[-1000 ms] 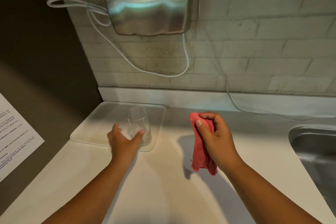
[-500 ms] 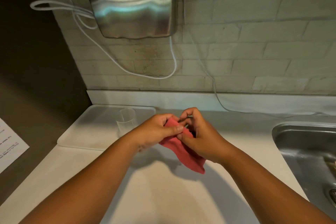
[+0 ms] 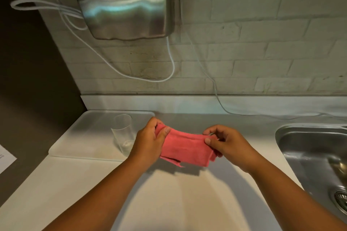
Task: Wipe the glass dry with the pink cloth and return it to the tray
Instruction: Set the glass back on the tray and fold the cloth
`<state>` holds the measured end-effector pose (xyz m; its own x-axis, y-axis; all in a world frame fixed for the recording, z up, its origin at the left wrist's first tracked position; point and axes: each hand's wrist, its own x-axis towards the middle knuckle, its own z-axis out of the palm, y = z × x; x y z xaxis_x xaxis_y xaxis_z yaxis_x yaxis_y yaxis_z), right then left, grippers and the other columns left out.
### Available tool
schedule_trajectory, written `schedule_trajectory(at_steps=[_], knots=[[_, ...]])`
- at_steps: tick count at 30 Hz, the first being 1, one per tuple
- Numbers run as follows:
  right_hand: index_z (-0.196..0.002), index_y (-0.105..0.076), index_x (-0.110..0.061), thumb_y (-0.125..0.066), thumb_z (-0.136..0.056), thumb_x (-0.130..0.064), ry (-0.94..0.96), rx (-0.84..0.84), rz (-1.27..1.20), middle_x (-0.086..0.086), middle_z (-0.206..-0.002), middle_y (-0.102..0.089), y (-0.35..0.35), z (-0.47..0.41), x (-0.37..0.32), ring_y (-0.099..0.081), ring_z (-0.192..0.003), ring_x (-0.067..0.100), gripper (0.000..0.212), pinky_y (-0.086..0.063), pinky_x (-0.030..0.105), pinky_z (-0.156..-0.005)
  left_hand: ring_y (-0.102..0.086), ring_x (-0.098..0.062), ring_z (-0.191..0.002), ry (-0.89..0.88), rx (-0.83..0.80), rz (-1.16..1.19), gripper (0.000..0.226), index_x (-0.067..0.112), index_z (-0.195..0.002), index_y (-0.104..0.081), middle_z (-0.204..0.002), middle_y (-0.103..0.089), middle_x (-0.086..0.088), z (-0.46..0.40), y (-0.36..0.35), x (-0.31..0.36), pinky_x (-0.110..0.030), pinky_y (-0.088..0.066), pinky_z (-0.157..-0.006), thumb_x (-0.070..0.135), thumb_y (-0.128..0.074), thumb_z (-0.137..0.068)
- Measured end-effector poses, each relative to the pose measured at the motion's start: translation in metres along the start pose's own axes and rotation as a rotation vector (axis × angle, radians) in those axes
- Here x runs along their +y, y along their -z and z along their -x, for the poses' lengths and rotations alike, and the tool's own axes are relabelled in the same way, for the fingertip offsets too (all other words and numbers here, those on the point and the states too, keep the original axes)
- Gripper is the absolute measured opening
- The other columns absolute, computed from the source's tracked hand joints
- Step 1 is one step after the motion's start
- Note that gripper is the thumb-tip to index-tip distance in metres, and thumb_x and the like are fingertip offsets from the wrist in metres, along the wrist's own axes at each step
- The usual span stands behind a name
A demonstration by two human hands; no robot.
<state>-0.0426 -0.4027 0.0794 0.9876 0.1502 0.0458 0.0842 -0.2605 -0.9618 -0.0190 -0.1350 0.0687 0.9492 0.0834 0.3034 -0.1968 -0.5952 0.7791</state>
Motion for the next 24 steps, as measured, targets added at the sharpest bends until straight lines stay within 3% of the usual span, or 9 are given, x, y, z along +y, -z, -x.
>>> schedule_trajectory(at_steps=[3, 5, 11, 14, 18, 21, 24], knots=[[-0.096, -0.07, -0.013, -0.069, -0.096, -0.002, -0.007, 0.071, 0.026, 0.02, -0.078, -0.071, -0.002, -0.016, 0.002, -0.064, -0.056, 0.023, 0.011, -0.053, 0.033, -0.056, -0.058, -0.016, -0.072, 0.063, 0.065, 0.046, 0.019, 0.025, -0.088, -0.054, -0.08, -0.064, 0.0, -0.006, -0.013, -0.009, -0.014, -0.042, -0.061, 0.031, -0.069, -0.099], [-0.095, -0.068, -0.011, -0.066, -0.095, 0.001, -0.044, 0.108, 0.03, 0.026, -0.075, -0.069, -0.005, -0.028, 0.005, -0.065, -0.053, 0.024, 0.012, -0.055, 0.035, -0.055, -0.058, -0.02, -0.074, 0.099, 0.059, 0.074, 0.021, 0.024, -0.086, -0.053, -0.083, -0.065, -0.006, -0.014, -0.023, -0.013, -0.025, -0.046, -0.065, 0.029, -0.069, -0.099], [-0.093, -0.069, -0.016, -0.061, -0.09, -0.004, -0.177, 0.185, 0.141, 0.016, -0.076, -0.071, -0.011, -0.068, 0.019, -0.063, -0.046, 0.013, 0.015, -0.047, 0.021, -0.042, -0.061, -0.016, -0.075, 0.21, -0.011, 0.052, 0.018, 0.016, -0.092, -0.058, -0.081, -0.064, 0.002, -0.045, -0.049, -0.027, -0.028, -0.046, -0.063, 0.029, -0.068, -0.098], [-0.092, -0.069, -0.022, -0.06, -0.089, -0.007, -0.223, 0.19, 0.231, 0.009, -0.08, -0.071, -0.016, -0.091, 0.03, -0.066, -0.06, 0.018, 0.018, -0.046, 0.019, -0.042, -0.063, -0.024, -0.075, 0.271, -0.034, 0.02, 0.024, 0.009, -0.095, -0.059, -0.081, -0.064, -0.003, -0.059, -0.06, -0.037, -0.031, -0.048, -0.063, 0.031, -0.066, -0.099], [-0.087, -0.068, -0.028, -0.058, -0.089, -0.01, -0.246, 0.176, 0.359, -0.001, -0.084, -0.07, -0.028, -0.122, 0.048, -0.067, -0.074, 0.02, 0.021, -0.051, 0.023, -0.058, -0.066, -0.037, -0.082, 0.339, -0.058, -0.003, 0.026, 0.006, -0.096, -0.057, -0.081, -0.064, -0.008, -0.075, -0.069, -0.052, -0.048, -0.059, -0.077, 0.031, -0.064, -0.1], [-0.101, -0.069, -0.028, -0.052, -0.093, -0.011, -0.263, 0.164, 0.484, 0.001, -0.105, -0.07, -0.037, -0.138, 0.06, -0.065, -0.093, 0.021, 0.025, -0.054, 0.032, -0.085, -0.064, -0.046, -0.091, 0.354, -0.109, -0.04, 0.018, 0.01, -0.097, -0.053, -0.088, -0.061, -0.007, -0.082, -0.074, -0.056, -0.055, -0.056, -0.084, 0.027, -0.057, -0.101], [-0.136, -0.06, -0.027, -0.052, -0.096, -0.03, -0.072, 0.21, 0.953, 0.008, -0.142, -0.055, -0.052, -0.133, 0.071, -0.052, -0.127, 0.029, 0.041, -0.043, 0.04, -0.103, -0.06, -0.039, -0.116, 0.132, -0.128, -0.644, 0.038, 0.013, -0.128, -0.055, -0.123, -0.06, -0.016, -0.083, -0.08, -0.053, -0.048, -0.056, -0.091, 0.043, -0.048, -0.105]])
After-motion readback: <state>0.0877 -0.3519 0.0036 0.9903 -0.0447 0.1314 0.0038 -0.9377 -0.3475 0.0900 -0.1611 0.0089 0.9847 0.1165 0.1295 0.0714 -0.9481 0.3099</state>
